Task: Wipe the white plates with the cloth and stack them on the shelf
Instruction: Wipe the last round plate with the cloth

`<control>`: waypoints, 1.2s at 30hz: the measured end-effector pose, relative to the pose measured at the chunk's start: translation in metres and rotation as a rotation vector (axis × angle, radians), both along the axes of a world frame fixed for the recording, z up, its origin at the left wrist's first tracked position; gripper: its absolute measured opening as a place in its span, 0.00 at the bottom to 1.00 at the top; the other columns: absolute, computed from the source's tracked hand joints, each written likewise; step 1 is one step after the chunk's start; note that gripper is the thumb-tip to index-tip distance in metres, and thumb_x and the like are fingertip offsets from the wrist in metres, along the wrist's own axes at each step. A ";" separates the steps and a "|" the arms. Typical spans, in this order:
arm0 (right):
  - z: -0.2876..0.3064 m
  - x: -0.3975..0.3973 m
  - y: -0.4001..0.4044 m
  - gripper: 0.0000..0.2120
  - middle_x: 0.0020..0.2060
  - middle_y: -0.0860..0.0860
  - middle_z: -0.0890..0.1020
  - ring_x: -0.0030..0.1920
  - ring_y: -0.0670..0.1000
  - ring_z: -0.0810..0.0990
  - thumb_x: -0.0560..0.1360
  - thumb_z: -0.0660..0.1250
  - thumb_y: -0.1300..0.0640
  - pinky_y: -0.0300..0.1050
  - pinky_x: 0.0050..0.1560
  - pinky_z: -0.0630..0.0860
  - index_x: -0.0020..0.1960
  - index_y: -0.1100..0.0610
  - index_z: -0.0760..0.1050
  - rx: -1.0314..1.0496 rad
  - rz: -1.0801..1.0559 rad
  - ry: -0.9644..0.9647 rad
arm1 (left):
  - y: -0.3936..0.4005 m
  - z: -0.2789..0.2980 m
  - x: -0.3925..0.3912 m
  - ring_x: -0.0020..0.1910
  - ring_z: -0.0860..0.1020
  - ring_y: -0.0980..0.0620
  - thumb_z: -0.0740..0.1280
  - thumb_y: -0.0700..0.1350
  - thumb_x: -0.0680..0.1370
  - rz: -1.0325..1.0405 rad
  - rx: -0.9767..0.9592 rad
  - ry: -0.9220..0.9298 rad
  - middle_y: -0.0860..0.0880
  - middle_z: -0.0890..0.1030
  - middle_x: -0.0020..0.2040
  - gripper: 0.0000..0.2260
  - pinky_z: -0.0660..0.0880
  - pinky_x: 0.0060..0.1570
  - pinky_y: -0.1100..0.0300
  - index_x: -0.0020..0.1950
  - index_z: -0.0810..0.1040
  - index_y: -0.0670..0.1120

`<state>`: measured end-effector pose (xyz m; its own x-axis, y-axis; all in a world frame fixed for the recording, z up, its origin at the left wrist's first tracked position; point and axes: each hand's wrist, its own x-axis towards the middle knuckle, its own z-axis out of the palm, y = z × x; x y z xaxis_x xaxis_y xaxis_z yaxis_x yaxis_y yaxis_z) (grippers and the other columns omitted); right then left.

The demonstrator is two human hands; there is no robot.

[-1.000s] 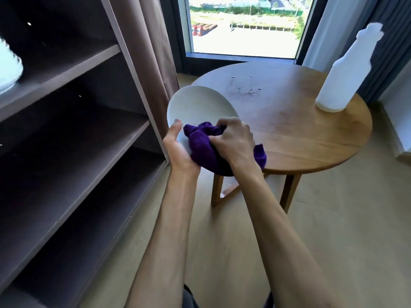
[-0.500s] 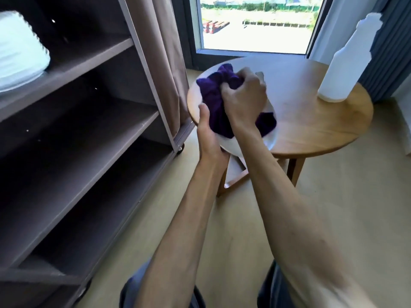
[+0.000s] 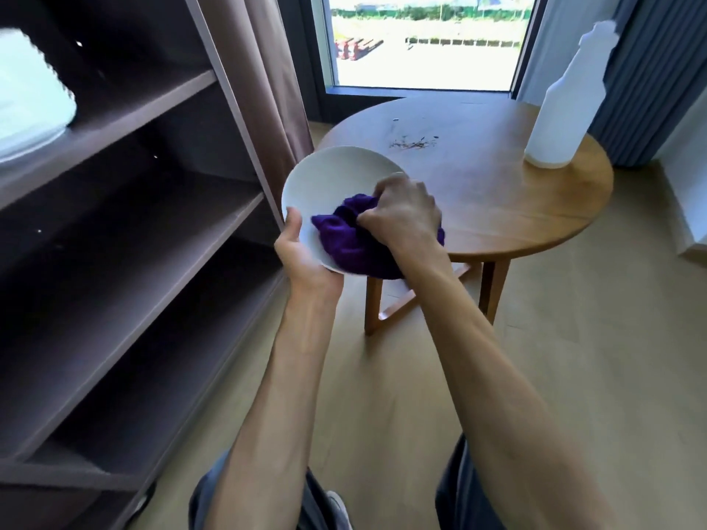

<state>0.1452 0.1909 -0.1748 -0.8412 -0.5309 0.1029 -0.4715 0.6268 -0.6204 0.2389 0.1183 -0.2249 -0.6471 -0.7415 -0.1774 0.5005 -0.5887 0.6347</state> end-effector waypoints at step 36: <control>0.032 -0.120 0.010 0.11 0.32 0.45 0.79 0.33 0.45 0.77 0.71 0.77 0.49 0.42 0.43 0.79 0.36 0.52 0.78 -0.667 -0.462 -0.005 | -0.031 -0.010 -0.001 0.62 0.81 0.36 0.60 0.54 0.83 0.087 -0.020 -0.162 0.40 0.83 0.62 0.18 0.79 0.61 0.36 0.70 0.77 0.50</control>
<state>0.0256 0.2013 -0.1428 -0.9619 0.0417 0.2703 -0.2514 0.2550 -0.9337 0.2381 0.0871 -0.2346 -0.5443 -0.7979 -0.2591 0.4393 -0.5342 0.7222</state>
